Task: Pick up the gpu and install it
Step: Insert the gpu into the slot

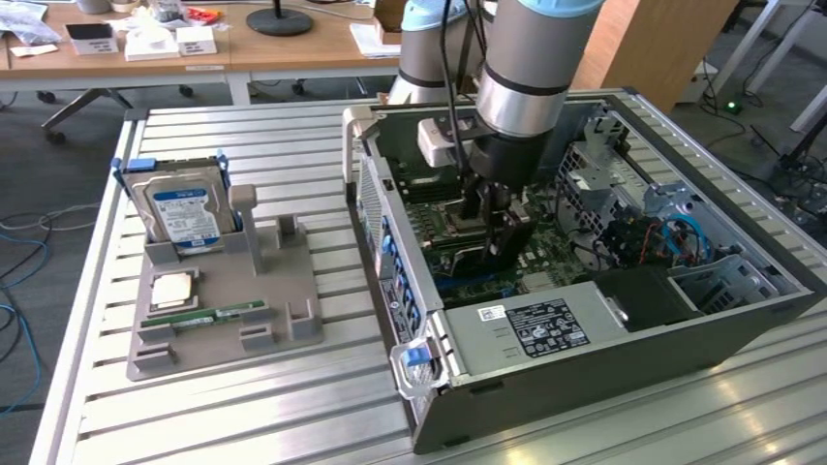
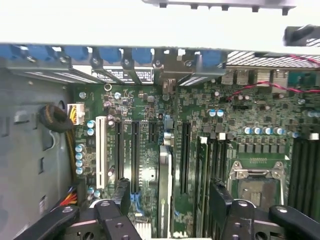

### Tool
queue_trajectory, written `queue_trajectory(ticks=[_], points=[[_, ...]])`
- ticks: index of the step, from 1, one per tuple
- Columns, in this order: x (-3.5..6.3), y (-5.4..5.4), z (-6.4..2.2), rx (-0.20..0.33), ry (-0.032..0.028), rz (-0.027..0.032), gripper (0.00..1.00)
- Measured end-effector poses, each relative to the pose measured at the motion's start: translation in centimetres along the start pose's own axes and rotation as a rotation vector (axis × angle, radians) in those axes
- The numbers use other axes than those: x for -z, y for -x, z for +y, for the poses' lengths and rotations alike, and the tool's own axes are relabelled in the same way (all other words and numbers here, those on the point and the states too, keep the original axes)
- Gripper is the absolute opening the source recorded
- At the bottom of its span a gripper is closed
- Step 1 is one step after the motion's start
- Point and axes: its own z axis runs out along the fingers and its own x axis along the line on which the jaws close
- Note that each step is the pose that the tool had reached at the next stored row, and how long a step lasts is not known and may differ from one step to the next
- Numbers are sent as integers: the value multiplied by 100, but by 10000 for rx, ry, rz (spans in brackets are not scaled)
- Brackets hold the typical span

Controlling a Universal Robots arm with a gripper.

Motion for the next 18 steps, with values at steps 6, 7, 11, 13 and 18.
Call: queue_trajectory(ticks=[6, 7, 11, 13, 18], points=[[202, 10, -7, 0, 0, 0, 74], [235, 12, -9, 0, 0, 0, 74], [354, 18, -13, 0, 0, 0, 74], [399, 20, -15, 0, 0, 0, 74], [407, 21, -15, 0, -2, -2, 74]])
